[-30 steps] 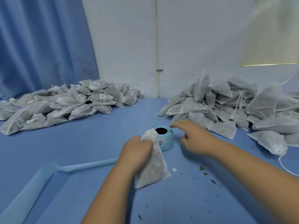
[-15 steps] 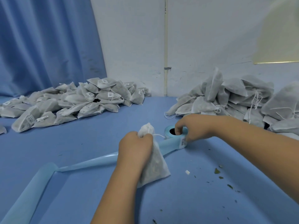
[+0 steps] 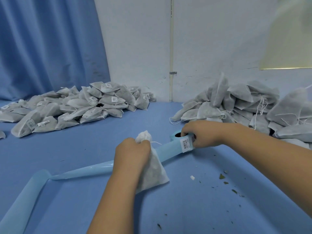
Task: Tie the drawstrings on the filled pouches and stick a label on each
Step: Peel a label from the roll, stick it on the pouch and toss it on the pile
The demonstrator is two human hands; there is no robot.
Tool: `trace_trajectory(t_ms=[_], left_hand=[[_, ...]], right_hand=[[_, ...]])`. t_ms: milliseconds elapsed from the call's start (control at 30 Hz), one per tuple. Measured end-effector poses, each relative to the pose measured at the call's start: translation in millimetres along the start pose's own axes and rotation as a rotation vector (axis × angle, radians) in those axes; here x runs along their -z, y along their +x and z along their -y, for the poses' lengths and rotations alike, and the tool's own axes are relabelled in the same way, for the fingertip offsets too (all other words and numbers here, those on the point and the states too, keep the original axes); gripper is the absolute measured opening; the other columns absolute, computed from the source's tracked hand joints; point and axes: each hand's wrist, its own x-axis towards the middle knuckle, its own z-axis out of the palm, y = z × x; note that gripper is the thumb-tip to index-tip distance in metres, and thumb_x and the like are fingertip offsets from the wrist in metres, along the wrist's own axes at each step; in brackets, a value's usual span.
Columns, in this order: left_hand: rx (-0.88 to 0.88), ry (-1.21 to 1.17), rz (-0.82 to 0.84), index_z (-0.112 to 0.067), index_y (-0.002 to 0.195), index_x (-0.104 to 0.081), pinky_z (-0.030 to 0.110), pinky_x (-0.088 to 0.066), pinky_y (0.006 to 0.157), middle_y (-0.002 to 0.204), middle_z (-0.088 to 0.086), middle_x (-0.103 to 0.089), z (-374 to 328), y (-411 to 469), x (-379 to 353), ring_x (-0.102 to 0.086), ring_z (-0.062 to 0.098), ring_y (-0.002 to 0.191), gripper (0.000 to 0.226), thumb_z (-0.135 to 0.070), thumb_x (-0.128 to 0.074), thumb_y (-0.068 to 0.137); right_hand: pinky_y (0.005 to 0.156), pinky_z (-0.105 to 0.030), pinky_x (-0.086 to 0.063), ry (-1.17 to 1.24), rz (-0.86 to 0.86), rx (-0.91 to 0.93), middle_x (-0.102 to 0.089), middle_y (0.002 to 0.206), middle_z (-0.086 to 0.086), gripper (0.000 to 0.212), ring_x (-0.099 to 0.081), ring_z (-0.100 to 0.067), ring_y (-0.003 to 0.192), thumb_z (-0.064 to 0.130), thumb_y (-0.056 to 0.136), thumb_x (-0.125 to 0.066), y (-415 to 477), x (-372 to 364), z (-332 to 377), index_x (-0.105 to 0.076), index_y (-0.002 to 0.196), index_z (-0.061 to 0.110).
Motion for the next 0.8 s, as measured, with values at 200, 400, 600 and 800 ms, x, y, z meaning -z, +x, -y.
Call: trace_trajectory(t_ms=[200, 400, 600, 800], left_hand=[[0.035, 0.032, 0.091, -0.013, 0.080, -0.054, 0.028, -0.030, 0.050, 0.080, 0.001, -0.054, 4, 1, 1, -0.048, 0.013, 0.066, 0.019, -0.029, -0.048, 0.090], [0.040, 0.078, 0.165, -0.012, 0.084, -0.056, 0.027, -0.032, 0.051, 0.082, 0.002, -0.055, 3, 0, 0, -0.050, 0.014, 0.068, 0.022, -0.031, -0.047, 0.091], [0.030, 0.036, 0.142, -0.013, 0.077, -0.051, 0.028, -0.030, 0.051, 0.080, 0.002, -0.054, 1, -3, 2, -0.048, 0.013, 0.067, 0.023, -0.030, -0.047, 0.092], [0.003, 0.012, 0.129, -0.013, 0.078, -0.052, 0.028, -0.031, 0.052, 0.081, 0.002, -0.054, -1, -5, 1, -0.049, 0.015, 0.067, 0.018, -0.027, -0.048, 0.089]], right_hand=[[0.071, -0.017, -0.036, 0.168, -0.166, -0.033, -0.046, 0.113, 0.014, 0.037, -0.044, 0.006, 0.079, 0.010, 0.085, -0.056, -17, -18, 1, -0.058, 0.117, 0.029], [0.060, -0.022, -0.041, 0.445, -0.429, -0.139, -0.058, 0.074, 0.010, 0.021, -0.051, -0.002, 0.066, 0.019, 0.080, -0.058, -37, -37, 37, -0.060, 0.098, 0.030], [0.068, -0.031, -0.048, 0.285, -0.373, -0.214, -0.057, 0.078, 0.011, 0.011, -0.056, -0.015, 0.081, 0.027, 0.083, -0.055, -34, -52, 52, -0.056, 0.093, 0.031], [0.066, -0.032, -0.046, 0.346, -0.400, -0.237, -0.056, 0.077, 0.009, 0.013, -0.054, -0.014, 0.075, 0.021, 0.079, -0.059, -33, -51, 49, -0.051, 0.071, 0.027]])
